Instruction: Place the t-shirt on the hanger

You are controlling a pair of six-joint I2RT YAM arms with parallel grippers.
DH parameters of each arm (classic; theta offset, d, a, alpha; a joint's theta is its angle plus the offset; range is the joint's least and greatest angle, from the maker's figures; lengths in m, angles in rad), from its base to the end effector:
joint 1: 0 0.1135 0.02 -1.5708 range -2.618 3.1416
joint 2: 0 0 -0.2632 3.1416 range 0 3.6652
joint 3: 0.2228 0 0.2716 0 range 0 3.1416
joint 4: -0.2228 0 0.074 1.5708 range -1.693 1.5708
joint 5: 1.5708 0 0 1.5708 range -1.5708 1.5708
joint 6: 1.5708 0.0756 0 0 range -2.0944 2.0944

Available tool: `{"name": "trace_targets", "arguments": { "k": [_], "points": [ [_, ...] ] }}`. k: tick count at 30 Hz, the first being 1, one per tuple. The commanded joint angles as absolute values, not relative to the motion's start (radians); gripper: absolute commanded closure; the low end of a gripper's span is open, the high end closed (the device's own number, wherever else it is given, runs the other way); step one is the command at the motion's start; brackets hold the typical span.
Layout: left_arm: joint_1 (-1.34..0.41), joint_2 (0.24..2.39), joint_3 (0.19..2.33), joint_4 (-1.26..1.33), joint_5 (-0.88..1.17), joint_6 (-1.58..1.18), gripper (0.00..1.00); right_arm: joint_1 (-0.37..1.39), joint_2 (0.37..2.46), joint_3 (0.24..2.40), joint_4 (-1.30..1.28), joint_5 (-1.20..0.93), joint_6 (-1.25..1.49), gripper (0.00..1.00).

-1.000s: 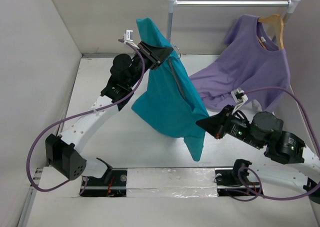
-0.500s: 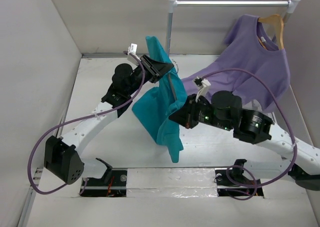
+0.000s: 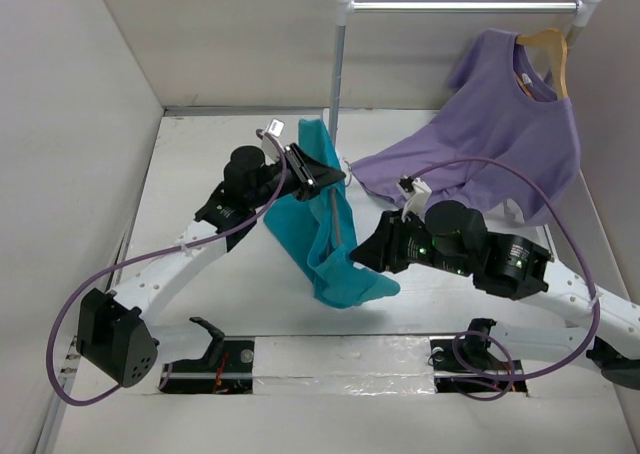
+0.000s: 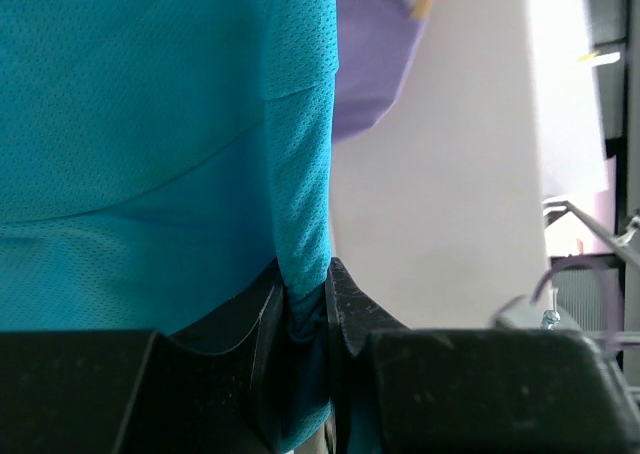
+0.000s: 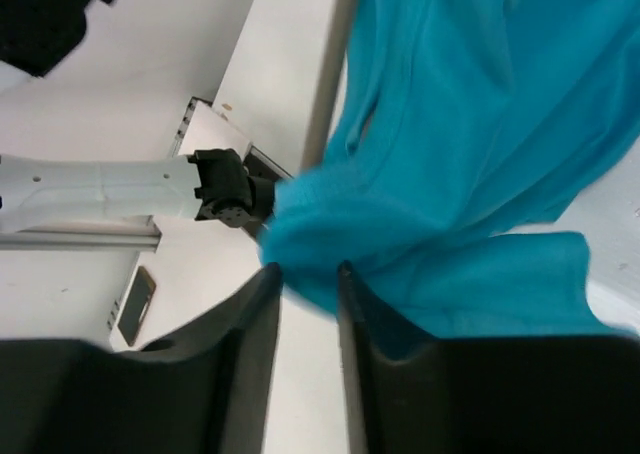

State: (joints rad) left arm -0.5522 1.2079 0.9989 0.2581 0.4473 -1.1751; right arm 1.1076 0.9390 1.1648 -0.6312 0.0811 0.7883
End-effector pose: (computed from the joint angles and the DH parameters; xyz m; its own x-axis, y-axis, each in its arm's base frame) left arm 0.2724 -0.2063 0.3703 -0.7597 -0.5091 -0.4046 0.3626 0.1848 -0.9134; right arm 0.1156 0.2178 0.3848 -0.7330 0.1143 -0.6706 -0.4803 0.6112 0.6292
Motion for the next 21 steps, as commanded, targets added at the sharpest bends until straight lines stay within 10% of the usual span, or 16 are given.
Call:
{"name": "trace_targets", "arguments": {
  "k": [1, 7, 9, 12, 16, 21],
  "points": [
    [-0.578, 1.183, 0.957, 0.238, 0.517, -1.166, 1.00, 1.115, 0.950, 1.219, -0.627, 0.065, 0.784, 0.62],
    [-0.578, 1.161, 0.922, 0.259, 0.482, -1.173, 1.00, 1.115, 0.957, 1.281, -0.686, 0.099, 0.746, 0.44],
    [-0.578, 1.161, 0.923, 0.278, 0.482, -1.186, 1.00, 1.115, 0.971, 1.287, -0.649, 0.123, 0.720, 0.84],
    [-0.578, 1.167, 0.946, 0.276, 0.479, -1.186, 1.00, 1.115, 1.040, 1.316, -0.617, 0.198, 0.713, 0.96],
    [-0.578, 1.161, 0.968, 0.247, 0.466, -1.175, 1.00, 1.115, 1.091, 1.304, -0.557, 0.290, 0.718, 0.61],
    [-0.578, 1.158, 0.963, 0.250, 0.472, -1.181, 1.00, 1.115, 1.143, 1.292, -0.532, 0.307, 0.712, 0.59]
  ]
}}
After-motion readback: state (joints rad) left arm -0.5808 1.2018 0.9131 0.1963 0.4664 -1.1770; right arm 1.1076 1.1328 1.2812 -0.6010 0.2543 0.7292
